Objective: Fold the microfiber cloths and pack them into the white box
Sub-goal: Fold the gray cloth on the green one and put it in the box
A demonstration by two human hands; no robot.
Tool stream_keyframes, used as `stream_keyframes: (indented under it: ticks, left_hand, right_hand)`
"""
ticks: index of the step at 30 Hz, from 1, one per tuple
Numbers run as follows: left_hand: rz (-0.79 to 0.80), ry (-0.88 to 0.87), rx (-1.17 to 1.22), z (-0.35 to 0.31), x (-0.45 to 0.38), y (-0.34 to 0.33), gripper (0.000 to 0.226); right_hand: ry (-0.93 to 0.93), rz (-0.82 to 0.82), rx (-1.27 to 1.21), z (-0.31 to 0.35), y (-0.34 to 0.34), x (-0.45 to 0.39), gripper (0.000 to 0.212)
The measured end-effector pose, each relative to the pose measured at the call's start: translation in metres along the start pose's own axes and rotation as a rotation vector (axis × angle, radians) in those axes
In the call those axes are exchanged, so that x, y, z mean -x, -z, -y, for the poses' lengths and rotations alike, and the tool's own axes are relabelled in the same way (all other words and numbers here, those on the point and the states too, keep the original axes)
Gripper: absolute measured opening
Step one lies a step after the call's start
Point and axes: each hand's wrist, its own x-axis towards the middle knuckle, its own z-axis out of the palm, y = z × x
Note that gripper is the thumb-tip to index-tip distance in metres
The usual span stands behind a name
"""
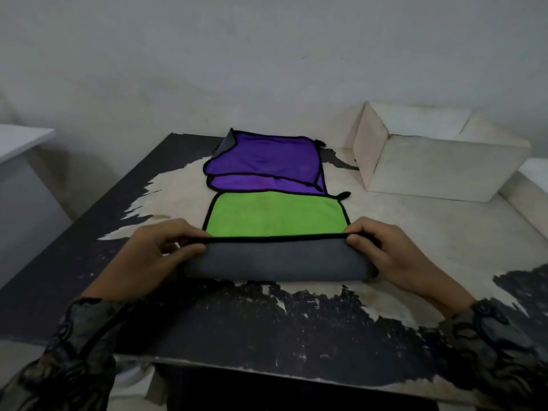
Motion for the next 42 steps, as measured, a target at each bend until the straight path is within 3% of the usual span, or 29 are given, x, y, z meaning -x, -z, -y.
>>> stream_keyframes:
  ticks: [4, 8, 16, 31, 36, 42]
  left_hand:
    - [-0.044, -0.001, -0.132, 0.01, -0.036, 0.002, 0.021]
    - [-0.059, 0.062, -0.078, 0.02, -0.075, -0.004, 0.016]
    - [-0.12, 0.245, -0.11, 0.054, -0.123, -0.024, 0.008]
    - [-0.219, 0.232, -0.238, 0.069, -0.12, -0.047, 0.013]
    - [-0.148, 0.192, -0.383, 0.082, -0.123, -0.046, 0.022]
    - [-0.132, 0.226, -0.535, 0.091, -0.123, -0.049, 0.024]
  right_hand:
    - [-0.022, -0.126, -0.018, -0.005, 0.001, -0.031, 0.008]
    - [-0.108, -0.213, -0.136, -0.023, 0.0, -0.059, 0.011]
    - [-0.201, -0.279, -0.167, -0.059, -0.009, -0.098, 0.013]
    - [-0.158, -0.301, 0.239, -0.087, -0.025, -0.116, 0.007]
    - [-0.175, -0.269, 0.347, -0.09, -0.026, -0.118, 0.017]
    - [-0.233, -0.289, 0.42, -0.087, -0.029, -0.114, 0.008]
